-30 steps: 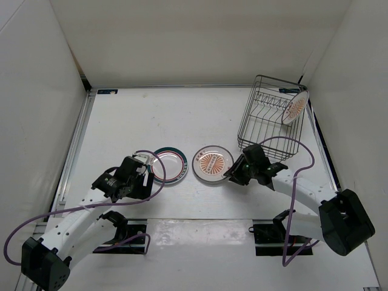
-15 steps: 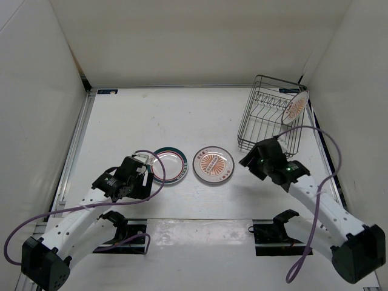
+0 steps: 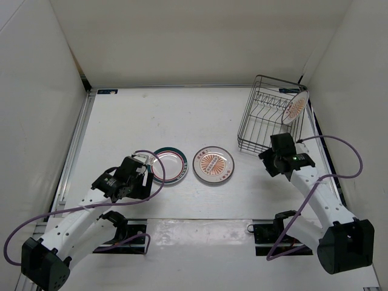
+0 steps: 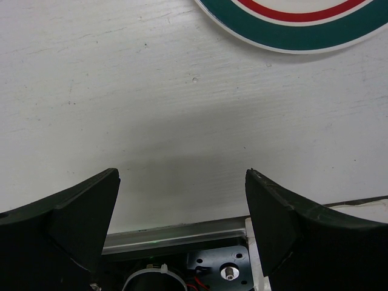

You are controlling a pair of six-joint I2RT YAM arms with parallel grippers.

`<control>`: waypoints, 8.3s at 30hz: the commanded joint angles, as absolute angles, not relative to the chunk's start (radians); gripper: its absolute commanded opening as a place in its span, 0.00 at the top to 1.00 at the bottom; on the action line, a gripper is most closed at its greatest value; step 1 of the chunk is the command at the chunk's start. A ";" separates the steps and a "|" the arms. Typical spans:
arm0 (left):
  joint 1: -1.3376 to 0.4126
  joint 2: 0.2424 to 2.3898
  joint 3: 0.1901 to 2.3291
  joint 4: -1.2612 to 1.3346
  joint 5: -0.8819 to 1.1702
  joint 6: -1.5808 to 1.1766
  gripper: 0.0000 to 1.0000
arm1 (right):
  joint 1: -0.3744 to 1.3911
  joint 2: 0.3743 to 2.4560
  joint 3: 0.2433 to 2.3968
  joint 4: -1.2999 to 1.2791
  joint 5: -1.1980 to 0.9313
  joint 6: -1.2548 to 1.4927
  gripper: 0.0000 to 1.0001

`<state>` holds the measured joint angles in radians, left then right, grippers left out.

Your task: Unload the plates from the dish rack

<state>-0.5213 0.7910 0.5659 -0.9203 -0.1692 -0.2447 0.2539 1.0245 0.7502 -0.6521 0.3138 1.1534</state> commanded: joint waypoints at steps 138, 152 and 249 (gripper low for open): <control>-0.525 0.796 0.624 -0.937 -0.113 -0.221 0.04 | -0.290 1.893 1.603 -0.242 0.130 0.275 0.43; -0.523 0.818 0.627 -0.937 -0.107 -0.218 0.04 | -0.284 1.993 1.677 -0.224 0.061 0.250 0.82; -0.523 0.927 0.630 -0.942 -0.110 -0.230 0.04 | 0.532 0.872 0.373 -0.162 0.081 1.040 0.29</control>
<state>-0.5213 0.9310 0.5903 -0.9428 -0.1150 -0.2291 0.5198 0.9298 0.2962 0.0681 0.0216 1.0676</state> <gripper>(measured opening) 0.951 0.690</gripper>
